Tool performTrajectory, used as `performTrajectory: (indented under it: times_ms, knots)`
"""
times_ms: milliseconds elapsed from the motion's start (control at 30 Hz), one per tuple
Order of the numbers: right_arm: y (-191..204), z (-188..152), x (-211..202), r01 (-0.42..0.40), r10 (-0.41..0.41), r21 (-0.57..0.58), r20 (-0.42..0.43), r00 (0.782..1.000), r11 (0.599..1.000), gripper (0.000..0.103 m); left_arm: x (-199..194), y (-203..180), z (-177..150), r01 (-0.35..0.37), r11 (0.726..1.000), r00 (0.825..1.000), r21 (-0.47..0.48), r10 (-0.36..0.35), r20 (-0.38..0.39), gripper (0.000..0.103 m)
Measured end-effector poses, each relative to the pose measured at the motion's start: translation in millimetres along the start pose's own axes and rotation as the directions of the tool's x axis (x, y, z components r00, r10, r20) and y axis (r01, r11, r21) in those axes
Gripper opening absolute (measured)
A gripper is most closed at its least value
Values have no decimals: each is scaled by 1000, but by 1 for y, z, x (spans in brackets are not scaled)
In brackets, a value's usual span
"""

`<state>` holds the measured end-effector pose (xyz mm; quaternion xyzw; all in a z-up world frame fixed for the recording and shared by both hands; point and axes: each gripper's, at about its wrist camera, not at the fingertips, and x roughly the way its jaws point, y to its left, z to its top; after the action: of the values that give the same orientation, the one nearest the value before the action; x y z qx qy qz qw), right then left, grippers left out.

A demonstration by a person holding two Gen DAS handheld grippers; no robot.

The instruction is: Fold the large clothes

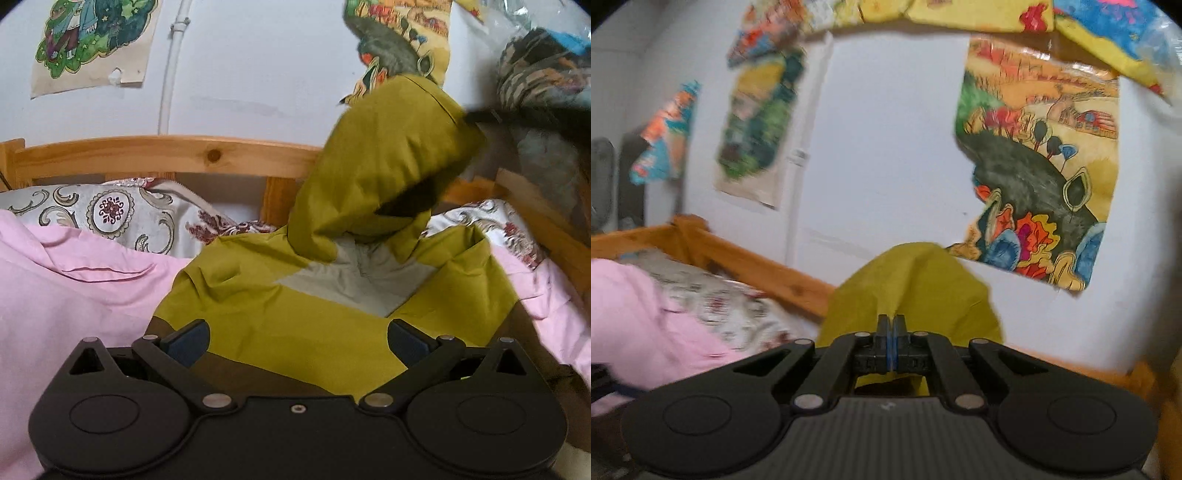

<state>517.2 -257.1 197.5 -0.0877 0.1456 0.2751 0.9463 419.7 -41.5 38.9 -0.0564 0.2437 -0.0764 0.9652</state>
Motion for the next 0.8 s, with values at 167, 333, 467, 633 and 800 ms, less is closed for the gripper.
performTrajectory:
  times_ms: [167,333,467,633,800]
  knots:
    - [35,-49,-66,-47,47,106,-5,999,993,1,-20,9,-6,79,996,997,-50,-78,25,102]
    - [60,-113,-87,-68,86,199,-86,993,978,1,-24,20,-16,183,971,982,-155,-188,-13,102]
    - [62,-156,-98,-73,137,317,-186,973,946,3,-17,26,-17,268,935,960,-231,-280,-19,102]
    - [48,-174,-135,-87,176,394,-196,965,915,56,-1,24,-16,344,886,929,-312,-368,-22,102]
    - [5,-162,-146,-28,115,498,-145,983,867,71,30,21,-17,326,851,920,-413,-385,-68,102]
